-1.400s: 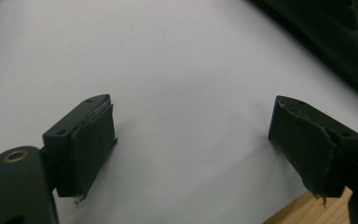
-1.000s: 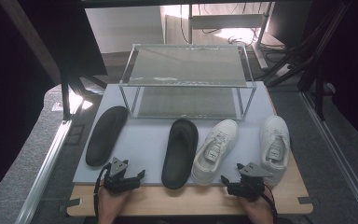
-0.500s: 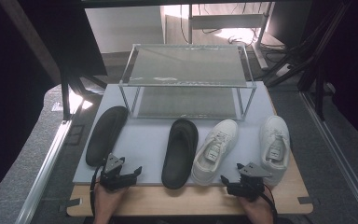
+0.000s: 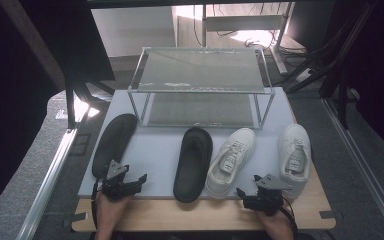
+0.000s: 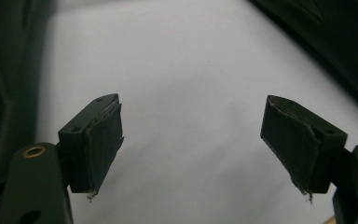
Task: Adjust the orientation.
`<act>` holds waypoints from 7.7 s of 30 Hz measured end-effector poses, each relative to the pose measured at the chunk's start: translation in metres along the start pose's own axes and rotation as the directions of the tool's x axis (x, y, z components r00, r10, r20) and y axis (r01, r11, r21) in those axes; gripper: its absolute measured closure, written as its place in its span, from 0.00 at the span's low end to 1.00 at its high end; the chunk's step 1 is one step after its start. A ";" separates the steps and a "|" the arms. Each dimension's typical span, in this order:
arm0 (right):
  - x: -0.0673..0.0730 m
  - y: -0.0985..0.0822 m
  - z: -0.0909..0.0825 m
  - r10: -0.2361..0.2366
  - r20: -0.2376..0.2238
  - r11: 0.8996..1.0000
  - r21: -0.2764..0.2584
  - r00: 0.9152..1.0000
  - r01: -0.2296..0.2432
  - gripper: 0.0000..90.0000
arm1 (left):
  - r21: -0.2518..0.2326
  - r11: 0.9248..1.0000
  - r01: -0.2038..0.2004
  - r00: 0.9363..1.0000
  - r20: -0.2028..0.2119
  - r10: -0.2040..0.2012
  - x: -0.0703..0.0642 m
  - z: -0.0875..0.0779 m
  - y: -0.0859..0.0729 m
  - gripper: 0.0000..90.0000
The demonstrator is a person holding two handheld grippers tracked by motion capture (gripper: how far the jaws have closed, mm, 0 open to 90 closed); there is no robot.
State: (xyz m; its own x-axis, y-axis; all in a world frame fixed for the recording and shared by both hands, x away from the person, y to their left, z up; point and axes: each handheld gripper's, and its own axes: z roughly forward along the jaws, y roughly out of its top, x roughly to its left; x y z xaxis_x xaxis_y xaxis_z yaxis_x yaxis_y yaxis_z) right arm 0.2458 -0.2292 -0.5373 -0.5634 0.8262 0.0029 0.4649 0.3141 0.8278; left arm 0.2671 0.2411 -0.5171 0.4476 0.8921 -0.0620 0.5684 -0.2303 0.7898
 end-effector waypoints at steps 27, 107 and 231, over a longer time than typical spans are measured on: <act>0.000 0.000 0.000 0.002 0.000 1.000 0.000 1.000 -0.002 0.21 | -0.005 0.998 0.059 0.997 -0.055 -0.059 0.049 -0.007 0.030 0.32; 0.000 0.000 0.000 0.000 -0.005 1.000 0.001 1.000 0.000 0.19 | 0.056 0.997 0.049 0.996 -0.076 -0.045 0.075 -0.046 0.039 0.93; 0.000 0.000 0.001 -0.005 -0.012 1.000 -0.001 1.000 0.005 0.17 | -0.022 0.999 0.042 0.996 -0.078 -0.044 -0.001 0.112 0.138 0.90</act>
State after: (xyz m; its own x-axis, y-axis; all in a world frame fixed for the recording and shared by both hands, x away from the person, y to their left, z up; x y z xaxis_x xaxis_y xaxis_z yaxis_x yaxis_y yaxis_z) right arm 0.2465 -0.2289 -0.5377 -0.5740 0.8189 0.0062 0.4619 0.3175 0.8282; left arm 0.4226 0.1653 -0.4765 0.3671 0.9289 -0.0490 0.5716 -0.1837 0.7997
